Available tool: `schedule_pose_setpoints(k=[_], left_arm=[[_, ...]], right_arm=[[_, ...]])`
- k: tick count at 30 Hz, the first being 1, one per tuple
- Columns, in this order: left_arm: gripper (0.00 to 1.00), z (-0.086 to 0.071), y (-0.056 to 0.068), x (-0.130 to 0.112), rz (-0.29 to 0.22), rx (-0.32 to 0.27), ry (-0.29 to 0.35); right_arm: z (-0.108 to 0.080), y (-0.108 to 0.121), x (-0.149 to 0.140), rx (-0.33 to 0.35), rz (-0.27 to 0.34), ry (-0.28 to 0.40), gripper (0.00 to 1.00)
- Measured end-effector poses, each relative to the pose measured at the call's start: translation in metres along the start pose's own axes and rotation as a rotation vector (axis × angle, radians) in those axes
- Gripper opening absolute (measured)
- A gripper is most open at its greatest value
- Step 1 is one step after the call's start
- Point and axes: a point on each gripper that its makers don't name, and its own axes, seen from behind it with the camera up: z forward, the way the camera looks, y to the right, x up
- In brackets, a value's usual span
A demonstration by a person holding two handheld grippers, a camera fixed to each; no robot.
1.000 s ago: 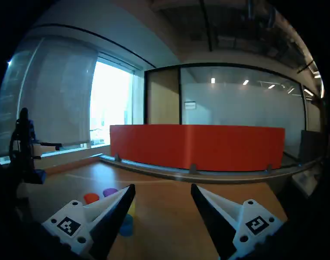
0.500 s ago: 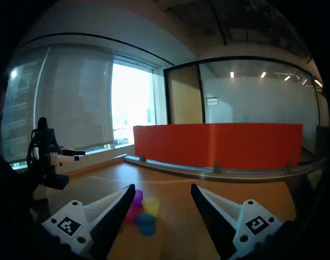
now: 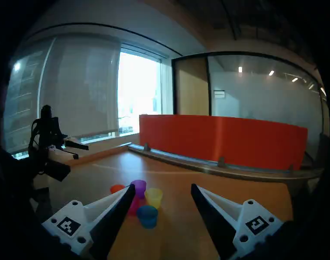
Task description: Pour water
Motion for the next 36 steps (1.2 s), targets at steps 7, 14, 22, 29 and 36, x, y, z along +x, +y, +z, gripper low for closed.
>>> schedule_pose_setpoints(k=[7,14,22,29,36], left_arm=[[0.98,0.005,0.012,-0.015,0.019,-0.073,-0.041],[0.98,0.011,0.018,-0.029,0.037,-0.120,-0.071],[0.98,0.019,0.030,-0.051,0.057,-0.175,-0.126],[0.98,0.027,0.034,-0.076,0.056,-0.204,-0.178],[0.97,0.033,0.038,-0.100,0.072,-0.225,-0.228]], right_arm=[[0.006,-0.005,-0.012,0.016,-0.031,-0.047,0.99],[0.010,-0.009,-0.027,0.039,-0.047,-0.100,0.99],[0.017,-0.012,-0.047,0.057,-0.075,-0.154,0.99],[0.023,-0.013,-0.061,0.067,-0.080,-0.187,0.99],[0.030,-0.011,-0.074,0.067,-0.074,-0.210,0.99]])
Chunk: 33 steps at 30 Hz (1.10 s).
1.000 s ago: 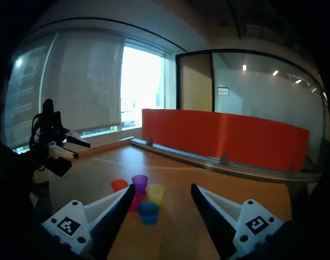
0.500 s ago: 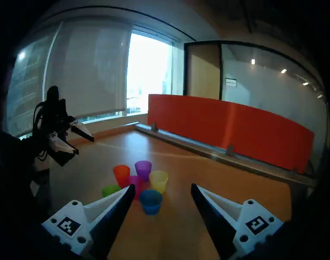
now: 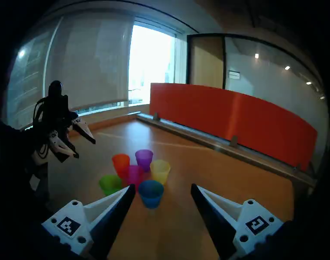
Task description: Pour water
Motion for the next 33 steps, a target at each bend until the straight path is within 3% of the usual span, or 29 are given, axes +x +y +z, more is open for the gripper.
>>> schedule_pose_setpoints(k=[17,33], left_arm=[[0.98,0.029,0.013,-0.048,0.047,-0.051,-0.109],[0.98,0.060,0.020,-0.077,0.050,-0.092,-0.171]], right_arm=[[0.021,0.000,-0.027,0.012,-0.017,-0.036,0.99],[0.031,0.003,-0.036,0.018,-0.008,-0.042,0.99]])
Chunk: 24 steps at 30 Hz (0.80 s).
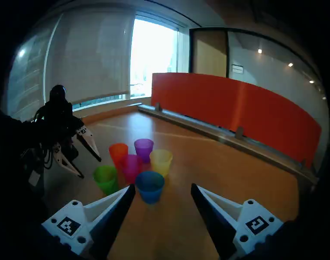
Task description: Pour water
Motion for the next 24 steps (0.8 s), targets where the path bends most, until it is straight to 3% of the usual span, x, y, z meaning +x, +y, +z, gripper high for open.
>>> schedule_pose_setpoints(k=[24], left_arm=[[0.98,0.043,-0.007,-0.003,-0.015,-0.025,-0.030]], right_arm=[[0.007,0.012,-0.008,-0.002,0.014,-0.011,0.99]])
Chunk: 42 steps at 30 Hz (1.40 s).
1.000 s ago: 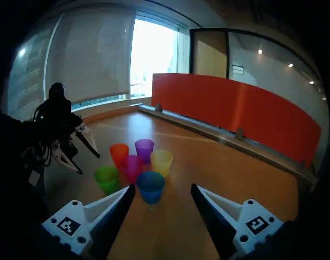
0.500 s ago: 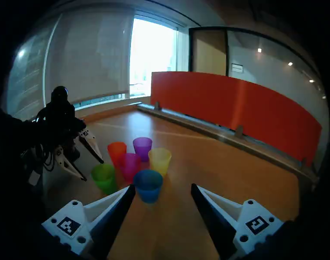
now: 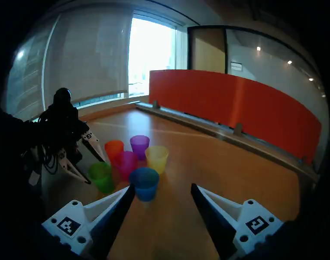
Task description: Pour water
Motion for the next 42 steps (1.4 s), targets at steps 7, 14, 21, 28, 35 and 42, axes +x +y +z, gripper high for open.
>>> schedule_pose_setpoints(k=[7,14,21,28,35,42], left_arm=[[0.98,0.009,0.002,0.004,0.001,-0.013,0.001],[0.98,0.014,0.003,0.006,0.002,-0.015,0.001],[0.93,0.018,0.004,0.007,-0.007,-0.015,-0.002],[0.86,0.017,0.007,0.007,-0.009,-0.019,0.006],[0.86,0.014,0.006,0.012,-0.015,-0.014,0.025],[0.86,0.004,0.001,0.017,-0.029,0.006,0.046]], right_arm=[[0.001,0.003,-0.002,-0.001,0.002,-0.001,0.99],[0.000,0.006,-0.004,-0.004,0.004,-0.002,1.00],[-0.001,0.007,-0.006,-0.007,0.002,-0.002,1.00],[-0.001,0.007,-0.007,-0.006,0.003,-0.004,1.00],[0.001,0.005,-0.007,0.001,0.001,-0.006,0.99],[0.006,0.001,-0.012,0.007,-0.004,-0.014,1.00]])
